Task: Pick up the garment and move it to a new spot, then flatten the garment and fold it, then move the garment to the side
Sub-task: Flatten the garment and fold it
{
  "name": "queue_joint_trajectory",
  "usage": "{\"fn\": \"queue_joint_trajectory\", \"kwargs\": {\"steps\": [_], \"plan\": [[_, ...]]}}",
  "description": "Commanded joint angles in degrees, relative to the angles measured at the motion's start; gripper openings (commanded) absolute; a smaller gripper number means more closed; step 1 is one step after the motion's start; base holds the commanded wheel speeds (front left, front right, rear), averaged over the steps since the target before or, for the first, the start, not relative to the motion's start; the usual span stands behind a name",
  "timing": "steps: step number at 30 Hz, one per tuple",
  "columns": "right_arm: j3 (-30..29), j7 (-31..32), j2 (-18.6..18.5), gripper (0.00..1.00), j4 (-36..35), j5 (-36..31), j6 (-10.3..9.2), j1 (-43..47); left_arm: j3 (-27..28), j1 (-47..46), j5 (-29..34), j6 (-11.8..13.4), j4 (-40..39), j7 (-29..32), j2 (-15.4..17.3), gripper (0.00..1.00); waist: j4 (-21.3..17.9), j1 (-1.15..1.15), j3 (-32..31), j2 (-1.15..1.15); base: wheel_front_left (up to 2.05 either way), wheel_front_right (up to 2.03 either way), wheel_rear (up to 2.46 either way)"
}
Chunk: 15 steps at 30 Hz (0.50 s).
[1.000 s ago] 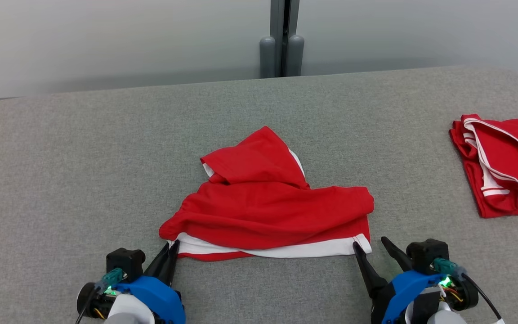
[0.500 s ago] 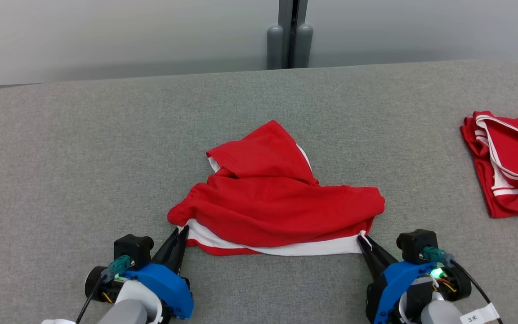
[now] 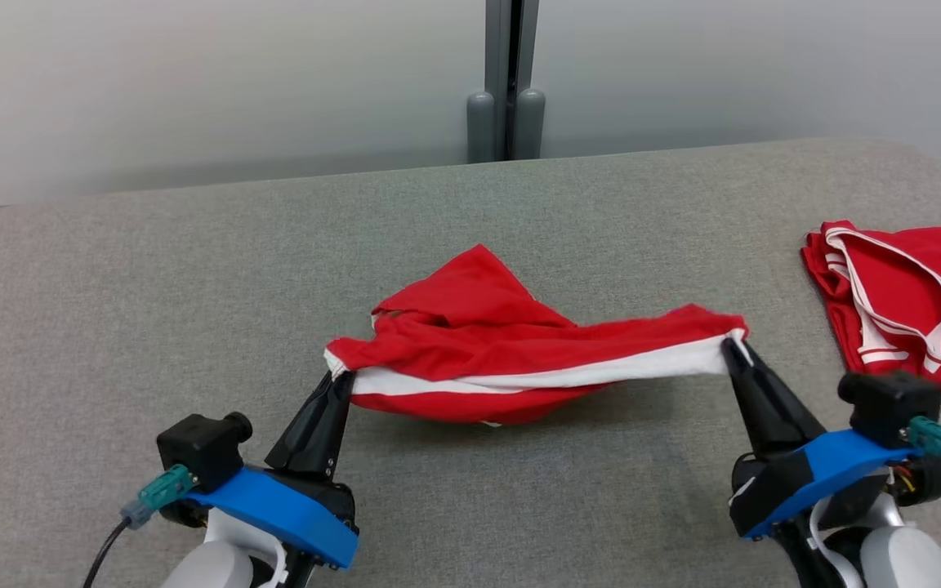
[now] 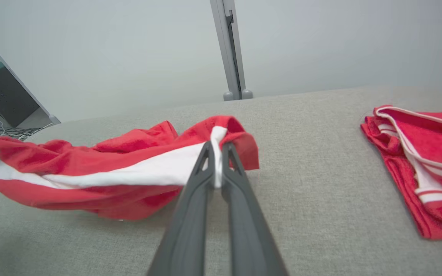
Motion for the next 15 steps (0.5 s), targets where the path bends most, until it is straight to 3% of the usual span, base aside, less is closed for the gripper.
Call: {"fn": "queue_joint_trajectory", "kwargs": {"steps": [1, 8, 15], "plan": [[-0.3, 0.3, -0.1, 0.00, -1.3, 0.3, 0.00, 0.6, 0.3, 0.6, -0.6, -0.1, -1.4, 0.5, 0.5, 0.00, -0.1, 0.00, -0.1, 0.00, 0.00, 0.00, 0.00], [-2.4, 5.7, -0.1, 0.00, -16.9, -2.3, 0.00, 0.0, 2.5, 4.0, -7.0, 1.5, -21.3, 7.9, 4.1, 0.00, -0.8, 0.00, 0.7, 0.00, 0.00, 0.00, 0.00], [-3.0, 11.4, -0.1, 0.00, -27.6, -6.1, 0.00, -5.0, 5.9, 2.9, -15.7, 5.8, -37.3, 16.9, 6.2, 0.00, -0.8, 0.00, 2.9, 0.00, 0.00, 0.00, 0.00]]}}
